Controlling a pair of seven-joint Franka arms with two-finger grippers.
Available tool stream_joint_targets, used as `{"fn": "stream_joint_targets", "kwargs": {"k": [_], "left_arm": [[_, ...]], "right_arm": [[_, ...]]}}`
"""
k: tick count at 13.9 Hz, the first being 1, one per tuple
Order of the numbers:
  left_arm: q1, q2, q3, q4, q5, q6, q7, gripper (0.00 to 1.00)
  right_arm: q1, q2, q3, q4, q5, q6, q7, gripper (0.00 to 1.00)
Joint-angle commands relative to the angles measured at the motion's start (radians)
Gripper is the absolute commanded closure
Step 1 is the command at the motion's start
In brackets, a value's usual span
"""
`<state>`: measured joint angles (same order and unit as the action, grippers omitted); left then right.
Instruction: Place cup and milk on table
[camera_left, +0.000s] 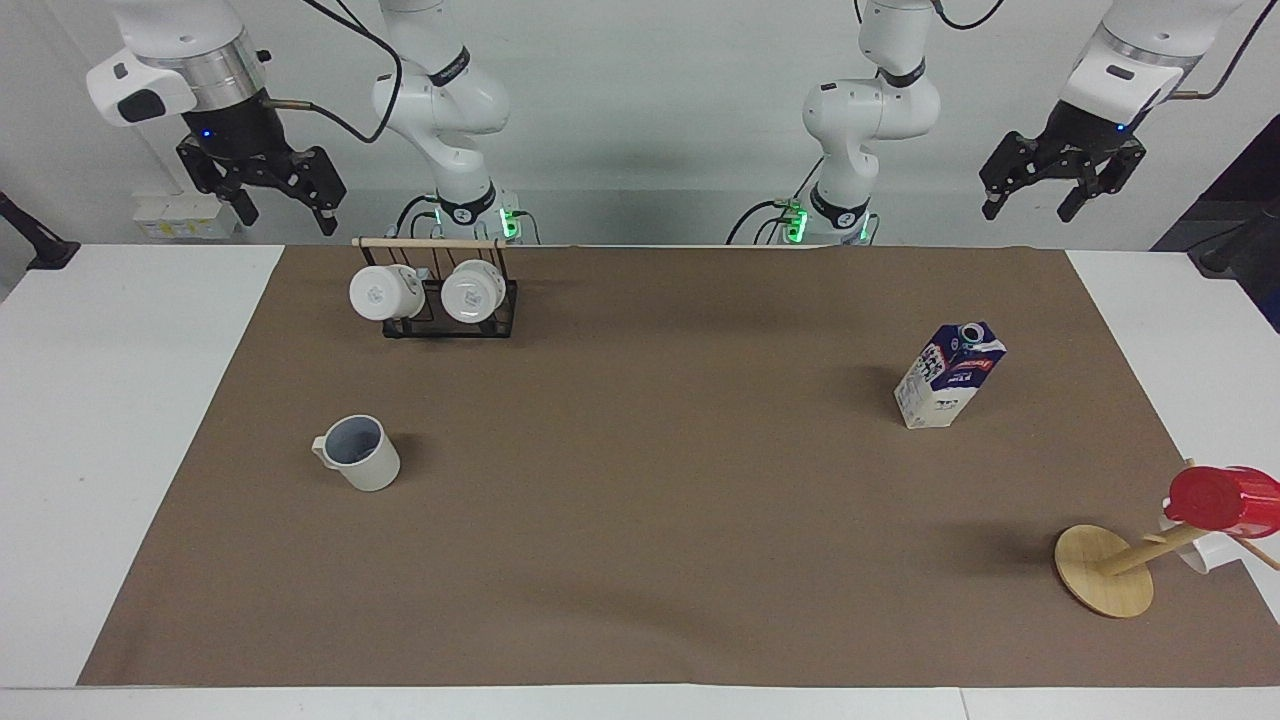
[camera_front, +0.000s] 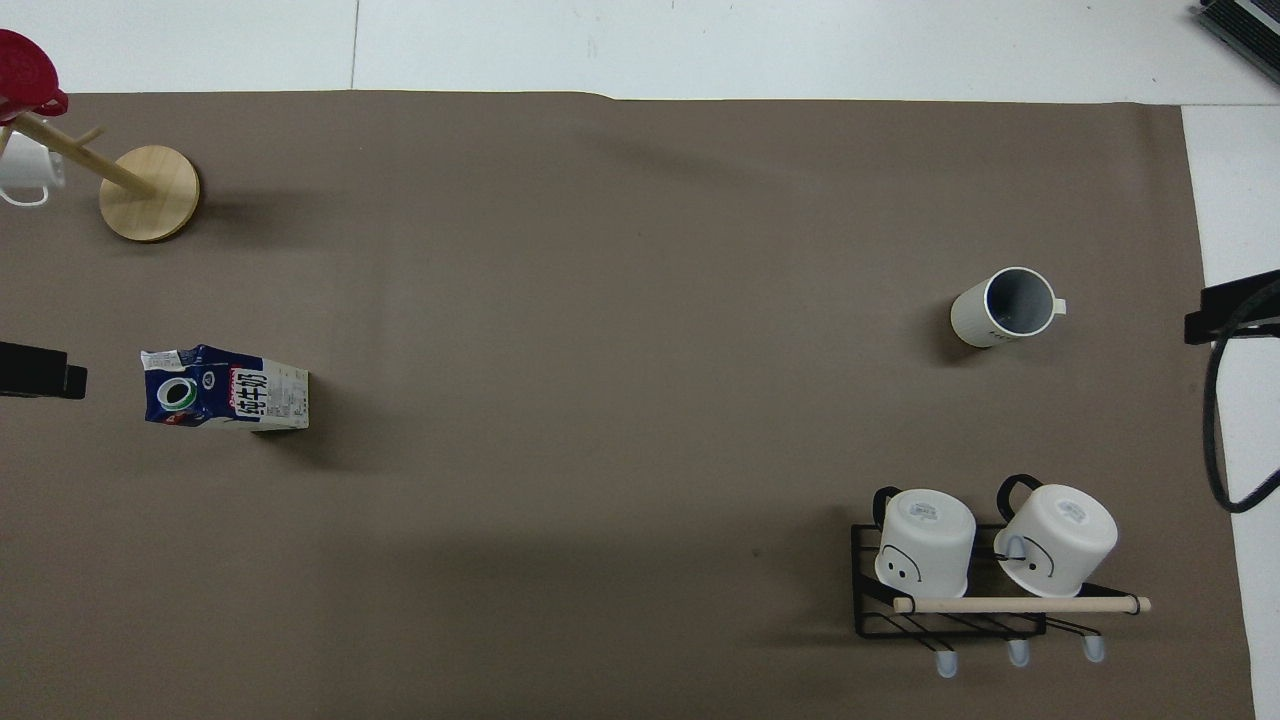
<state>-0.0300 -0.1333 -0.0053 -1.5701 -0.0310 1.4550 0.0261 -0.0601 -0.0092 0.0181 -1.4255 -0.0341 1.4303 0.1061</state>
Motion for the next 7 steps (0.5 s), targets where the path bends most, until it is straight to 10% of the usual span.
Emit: {"fn": "stream_joint_targets", "kwargs": {"k": [1, 7], "left_arm": [[0.015, -0.003, -0.009, 0.012, 0.006, -0.019, -0.006, 0.0], [0.015, -0.003, -0.009, 0.012, 0.006, -0.019, -0.006, 0.0]], "right_arm": [[-0.015, -0.021, 0.006, -0.033, 0.014, 0.033, -0.037, 0.0], [-0.007, -0.021, 0.006, -0.033, 0.014, 0.039, -0.037, 0.0]]}}
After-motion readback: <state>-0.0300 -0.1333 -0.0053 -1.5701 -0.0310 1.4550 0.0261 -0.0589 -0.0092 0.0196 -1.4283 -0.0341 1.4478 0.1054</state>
